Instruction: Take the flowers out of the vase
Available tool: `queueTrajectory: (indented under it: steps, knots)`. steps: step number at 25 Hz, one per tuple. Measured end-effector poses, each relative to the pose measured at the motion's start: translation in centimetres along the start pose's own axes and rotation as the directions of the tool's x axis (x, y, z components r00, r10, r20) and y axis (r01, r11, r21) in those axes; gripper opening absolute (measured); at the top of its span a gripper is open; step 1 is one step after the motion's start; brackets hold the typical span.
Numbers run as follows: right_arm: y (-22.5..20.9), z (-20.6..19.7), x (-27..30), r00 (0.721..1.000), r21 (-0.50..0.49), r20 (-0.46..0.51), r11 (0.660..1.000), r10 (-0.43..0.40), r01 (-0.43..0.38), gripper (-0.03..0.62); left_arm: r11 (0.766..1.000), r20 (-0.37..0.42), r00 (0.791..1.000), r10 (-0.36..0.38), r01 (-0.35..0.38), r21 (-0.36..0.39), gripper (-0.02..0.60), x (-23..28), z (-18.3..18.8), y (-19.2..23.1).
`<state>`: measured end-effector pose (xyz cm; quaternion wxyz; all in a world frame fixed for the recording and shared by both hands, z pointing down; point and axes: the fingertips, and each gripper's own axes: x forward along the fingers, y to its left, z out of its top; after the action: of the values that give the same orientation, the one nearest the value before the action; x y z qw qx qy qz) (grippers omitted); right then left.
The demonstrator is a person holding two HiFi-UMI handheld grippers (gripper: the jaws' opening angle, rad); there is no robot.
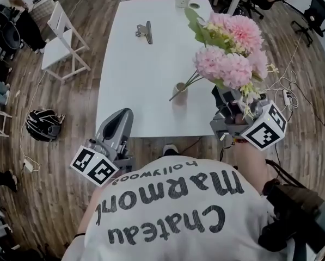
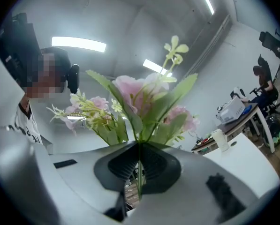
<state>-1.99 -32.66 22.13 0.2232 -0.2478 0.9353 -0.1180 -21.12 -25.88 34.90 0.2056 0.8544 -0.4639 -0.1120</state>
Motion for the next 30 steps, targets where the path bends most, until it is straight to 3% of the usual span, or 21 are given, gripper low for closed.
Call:
queueTrajectory:
  steps: [9, 15, 21, 30]
  knots:
    - [6.0, -1.8, -3.1, 0.999, 0.053, -0.034, 0.998, -0.024, 0.025, 0.021, 0.998, 0.039, 0.998, 0.057, -0.058, 0.029, 0.005, -7.1, 0.6, -3.0]
    - [10.0, -3.7, -5.2, 0.997, 0.112, -0.075, 0.993, -0.022, 0.03, 0.021, 0.992, 0.111, 0.988, 0.11, -0.115, 0.041, 0.006, -11.7, 0.4, -4.6]
    - [13.7, -5.8, -9.9, 0.993, 0.134, -0.115, 0.991, -0.016, 0.031, 0.021, 0.996, 0.143, 0.986, 0.083, -0.078, -0.036, 0.005, -15.3, -3.1, -7.8]
    - [16.6, -4.9, -12.6, 0.991, 0.176, -0.13, 0.984, -0.016, 0.039, 0.021, 0.996, 0.085, 0.993, 0.088, -0.087, -0.013, 0.005, -16.7, -4.1, -12.1]
